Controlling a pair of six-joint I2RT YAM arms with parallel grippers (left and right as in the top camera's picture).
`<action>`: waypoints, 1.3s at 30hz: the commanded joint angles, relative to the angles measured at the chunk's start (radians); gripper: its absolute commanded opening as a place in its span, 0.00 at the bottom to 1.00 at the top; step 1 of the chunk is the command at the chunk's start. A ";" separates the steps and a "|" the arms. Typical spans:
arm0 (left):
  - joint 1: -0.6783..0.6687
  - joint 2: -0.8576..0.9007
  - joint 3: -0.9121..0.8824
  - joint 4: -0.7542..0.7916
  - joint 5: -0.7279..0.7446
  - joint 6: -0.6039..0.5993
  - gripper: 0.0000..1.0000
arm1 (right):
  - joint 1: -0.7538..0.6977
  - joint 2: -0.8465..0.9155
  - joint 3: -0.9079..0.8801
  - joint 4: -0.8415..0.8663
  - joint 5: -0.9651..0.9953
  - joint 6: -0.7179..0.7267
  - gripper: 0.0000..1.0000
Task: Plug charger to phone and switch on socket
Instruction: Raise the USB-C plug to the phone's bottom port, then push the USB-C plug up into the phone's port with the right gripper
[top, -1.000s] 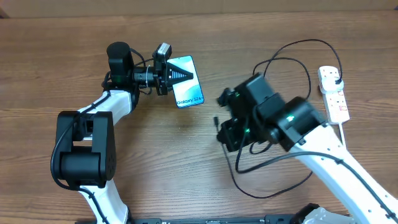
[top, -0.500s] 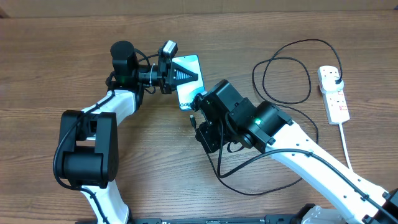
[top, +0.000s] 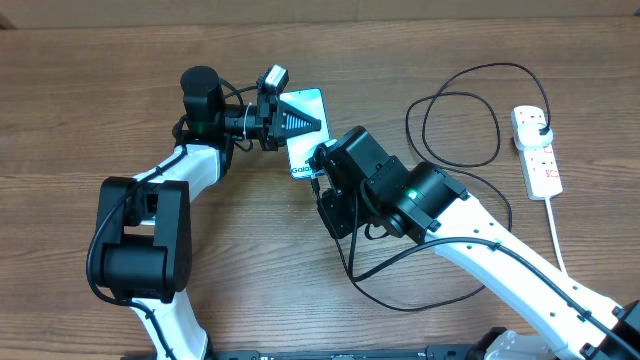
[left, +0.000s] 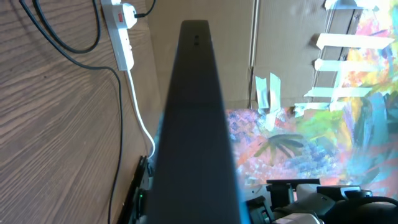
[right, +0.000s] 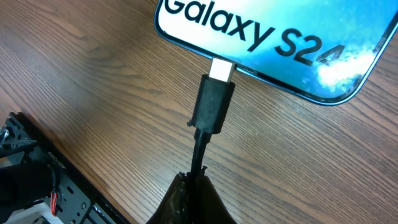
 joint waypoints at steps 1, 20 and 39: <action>-0.004 0.000 0.026 0.008 0.024 0.032 0.04 | 0.002 0.001 -0.001 0.006 0.020 0.025 0.04; -0.004 0.000 0.026 0.007 0.001 -0.063 0.04 | 0.002 0.001 -0.001 -0.017 0.003 0.079 0.04; -0.005 0.000 0.026 0.006 -0.019 -0.063 0.04 | 0.002 0.005 -0.001 0.006 0.041 0.078 0.04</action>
